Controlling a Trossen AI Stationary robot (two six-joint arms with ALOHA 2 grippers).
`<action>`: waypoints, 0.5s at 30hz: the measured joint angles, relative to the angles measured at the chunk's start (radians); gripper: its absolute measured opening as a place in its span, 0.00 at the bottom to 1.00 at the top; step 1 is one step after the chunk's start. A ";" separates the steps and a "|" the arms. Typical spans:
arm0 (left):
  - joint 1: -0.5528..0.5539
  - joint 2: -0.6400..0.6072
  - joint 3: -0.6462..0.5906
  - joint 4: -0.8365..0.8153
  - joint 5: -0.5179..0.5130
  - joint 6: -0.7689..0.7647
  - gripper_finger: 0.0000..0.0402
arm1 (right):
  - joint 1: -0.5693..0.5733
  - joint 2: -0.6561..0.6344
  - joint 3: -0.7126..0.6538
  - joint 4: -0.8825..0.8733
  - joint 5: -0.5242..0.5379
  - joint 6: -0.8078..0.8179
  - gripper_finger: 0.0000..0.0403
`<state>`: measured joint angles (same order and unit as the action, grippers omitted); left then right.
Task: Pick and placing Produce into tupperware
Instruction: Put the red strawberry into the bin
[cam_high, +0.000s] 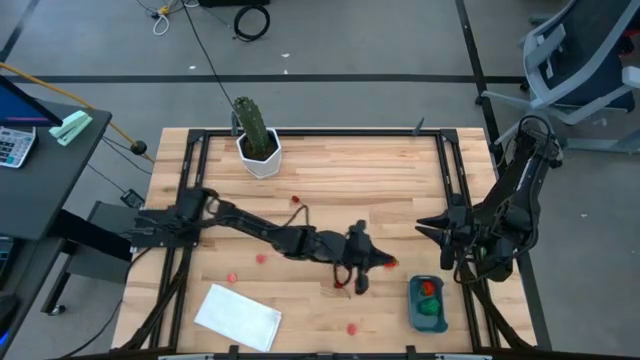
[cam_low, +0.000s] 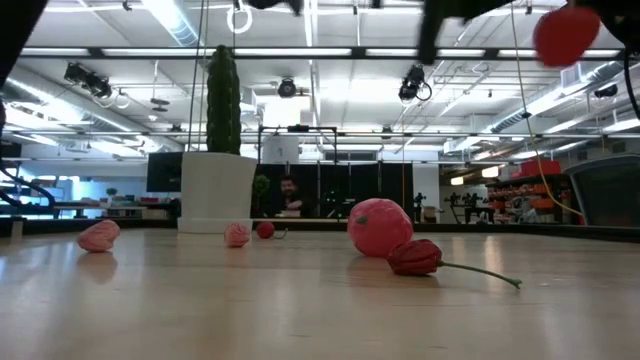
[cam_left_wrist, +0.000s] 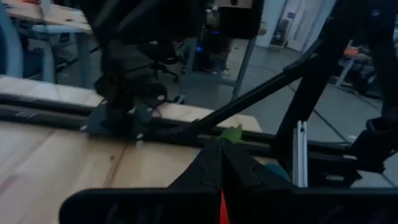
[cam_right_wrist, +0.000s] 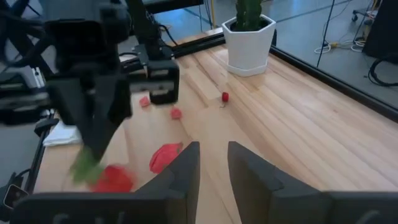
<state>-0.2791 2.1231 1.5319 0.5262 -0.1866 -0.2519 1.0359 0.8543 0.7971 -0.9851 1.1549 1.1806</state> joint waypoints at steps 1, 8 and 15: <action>0.002 0.033 0.048 -0.003 0.035 0.005 0.00 | 0.000 0.000 0.000 -0.003 0.000 -0.006 0.23; -0.001 0.296 0.495 -0.227 0.186 0.013 0.00 | 0.000 0.000 0.000 -0.004 0.000 -0.012 0.22; -0.009 0.515 0.825 -0.424 0.185 -0.005 0.00 | 0.000 0.000 0.000 -0.004 -0.003 -0.014 0.23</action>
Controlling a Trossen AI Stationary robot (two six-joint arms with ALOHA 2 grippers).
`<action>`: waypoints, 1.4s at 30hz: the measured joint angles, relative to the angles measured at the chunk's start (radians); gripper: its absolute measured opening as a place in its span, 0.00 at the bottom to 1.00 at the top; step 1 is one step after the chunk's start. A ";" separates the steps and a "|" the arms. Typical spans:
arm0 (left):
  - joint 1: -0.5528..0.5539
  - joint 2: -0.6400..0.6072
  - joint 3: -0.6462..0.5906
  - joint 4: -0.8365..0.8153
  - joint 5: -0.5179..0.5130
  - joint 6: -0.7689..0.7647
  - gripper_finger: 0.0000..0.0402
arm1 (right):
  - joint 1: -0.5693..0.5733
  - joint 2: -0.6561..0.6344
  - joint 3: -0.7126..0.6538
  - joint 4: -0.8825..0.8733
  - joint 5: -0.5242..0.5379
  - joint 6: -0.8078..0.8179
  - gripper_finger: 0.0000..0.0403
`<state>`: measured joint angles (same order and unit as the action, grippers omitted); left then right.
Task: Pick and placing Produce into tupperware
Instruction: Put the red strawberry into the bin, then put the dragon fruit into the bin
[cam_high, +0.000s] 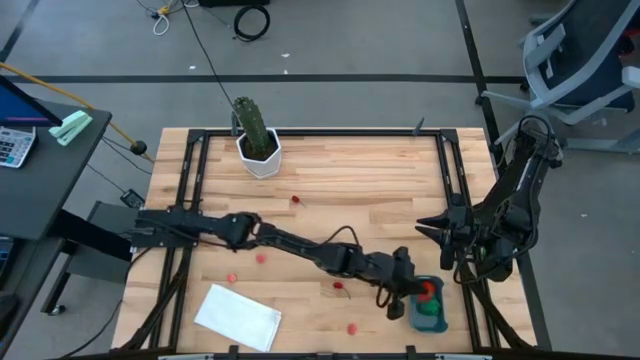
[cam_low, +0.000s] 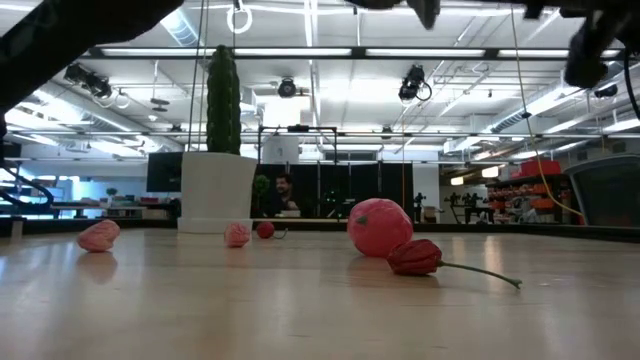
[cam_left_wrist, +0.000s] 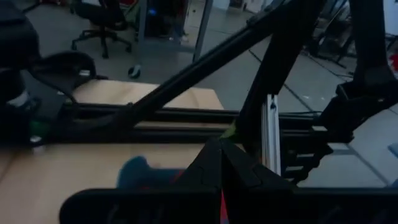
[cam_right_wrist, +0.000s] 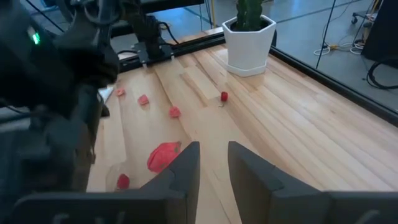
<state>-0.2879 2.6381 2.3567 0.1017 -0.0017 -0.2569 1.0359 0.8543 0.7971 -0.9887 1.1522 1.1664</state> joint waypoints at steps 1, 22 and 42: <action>-0.002 0.003 -0.029 0.064 0.000 -0.018 0.00 | 0.000 0.000 0.000 -0.001 0.000 0.000 0.23; -0.003 0.015 -0.061 0.015 -0.001 -0.072 0.01 | 0.000 0.001 0.000 -0.002 -0.006 0.010 0.22; 0.006 0.003 -0.063 -0.099 0.000 -0.041 0.28 | 0.000 0.001 0.000 -0.001 -0.046 0.047 0.23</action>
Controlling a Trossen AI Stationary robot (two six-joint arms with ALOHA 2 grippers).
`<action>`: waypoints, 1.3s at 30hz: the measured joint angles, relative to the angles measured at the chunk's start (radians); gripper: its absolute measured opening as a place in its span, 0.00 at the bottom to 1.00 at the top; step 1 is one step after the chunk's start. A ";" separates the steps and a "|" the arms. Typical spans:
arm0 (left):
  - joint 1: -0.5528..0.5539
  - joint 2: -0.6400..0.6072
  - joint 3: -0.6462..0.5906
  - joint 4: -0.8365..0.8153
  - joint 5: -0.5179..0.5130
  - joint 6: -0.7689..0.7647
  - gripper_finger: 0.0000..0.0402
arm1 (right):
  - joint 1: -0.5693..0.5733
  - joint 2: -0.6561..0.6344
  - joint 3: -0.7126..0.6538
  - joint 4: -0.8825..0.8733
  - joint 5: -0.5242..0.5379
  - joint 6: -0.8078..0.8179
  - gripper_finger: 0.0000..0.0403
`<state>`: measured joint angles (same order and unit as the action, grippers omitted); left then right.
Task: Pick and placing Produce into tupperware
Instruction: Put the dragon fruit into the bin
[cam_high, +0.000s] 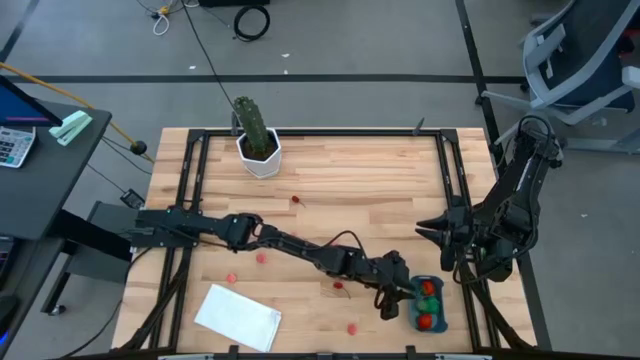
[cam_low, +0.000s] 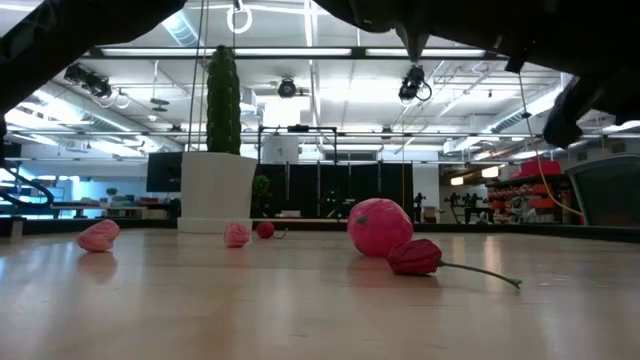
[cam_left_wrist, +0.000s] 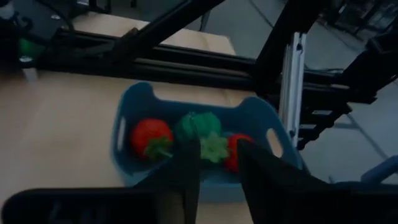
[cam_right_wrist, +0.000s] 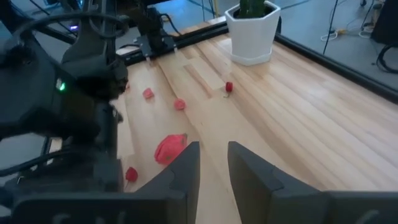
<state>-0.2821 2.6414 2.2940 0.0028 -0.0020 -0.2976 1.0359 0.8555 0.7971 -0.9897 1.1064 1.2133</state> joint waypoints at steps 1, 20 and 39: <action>0.004 -0.011 0.000 -0.010 0.003 0.015 0.29 | 0.000 0.000 0.000 0.000 -0.010 0.000 0.23; 0.168 -0.519 0.002 -1.120 0.019 0.133 0.28 | 0.000 0.184 0.000 0.077 -0.196 0.077 0.22; 0.033 -0.344 0.000 -1.402 -0.150 0.620 0.47 | -0.112 0.306 0.000 0.244 -0.257 -0.138 0.39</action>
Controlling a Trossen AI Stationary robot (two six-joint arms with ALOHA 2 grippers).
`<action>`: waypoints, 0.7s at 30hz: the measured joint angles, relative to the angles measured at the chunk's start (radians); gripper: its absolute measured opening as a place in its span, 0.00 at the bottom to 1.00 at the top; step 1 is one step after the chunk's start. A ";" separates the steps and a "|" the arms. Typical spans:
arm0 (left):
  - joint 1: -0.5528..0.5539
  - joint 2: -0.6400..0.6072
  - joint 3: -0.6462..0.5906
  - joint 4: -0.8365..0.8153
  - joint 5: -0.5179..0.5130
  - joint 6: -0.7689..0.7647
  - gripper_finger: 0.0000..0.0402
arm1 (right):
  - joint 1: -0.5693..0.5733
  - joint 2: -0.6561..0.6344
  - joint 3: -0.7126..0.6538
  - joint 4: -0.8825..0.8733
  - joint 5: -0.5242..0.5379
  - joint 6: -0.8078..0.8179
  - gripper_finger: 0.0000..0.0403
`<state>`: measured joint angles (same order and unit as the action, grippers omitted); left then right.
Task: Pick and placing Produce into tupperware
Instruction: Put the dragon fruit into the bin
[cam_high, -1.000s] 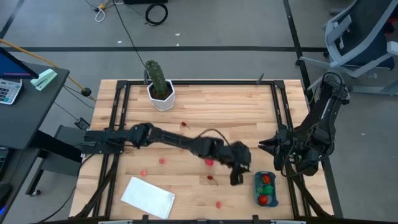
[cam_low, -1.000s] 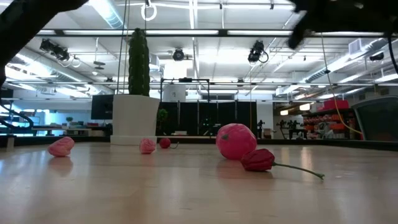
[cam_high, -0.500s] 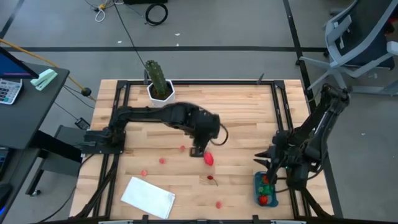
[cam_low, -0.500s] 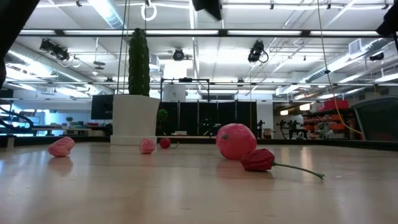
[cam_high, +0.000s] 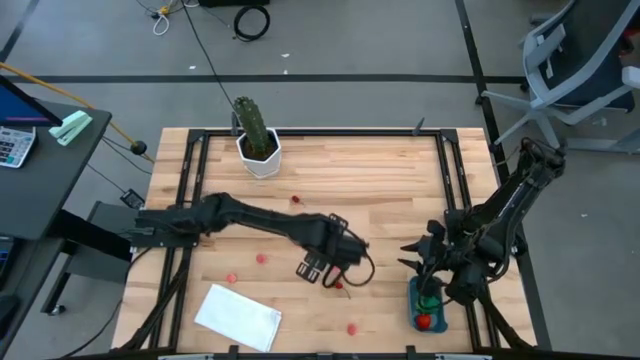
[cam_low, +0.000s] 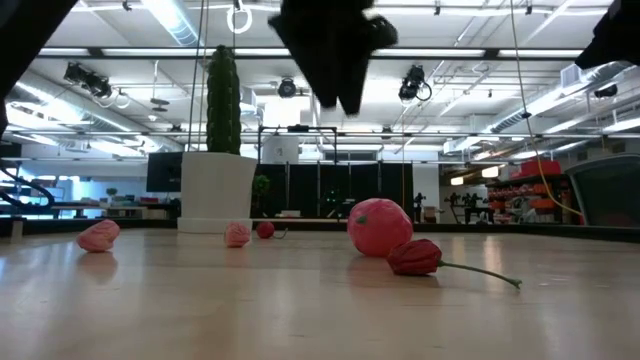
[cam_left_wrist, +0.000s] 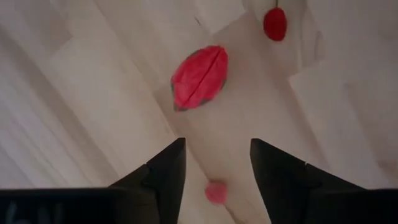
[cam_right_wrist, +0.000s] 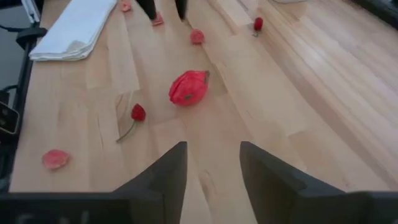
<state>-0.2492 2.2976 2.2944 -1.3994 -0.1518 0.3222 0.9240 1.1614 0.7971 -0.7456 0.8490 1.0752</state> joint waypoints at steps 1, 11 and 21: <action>-0.005 0.019 0.000 0.005 -0.021 0.020 0.48 | -0.005 0.000 0.000 0.007 -0.003 -0.004 0.41; -0.019 0.136 0.000 0.051 -0.187 0.155 0.58 | -0.024 0.000 0.000 0.018 -0.005 -0.032 0.46; -0.019 0.154 0.000 0.104 -0.186 0.165 0.58 | -0.025 0.000 0.000 0.013 -0.005 -0.064 0.46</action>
<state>-0.2684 2.4516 2.2944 -1.2951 -0.3376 0.4870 0.8986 1.1610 0.7971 -0.7330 0.8440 1.0107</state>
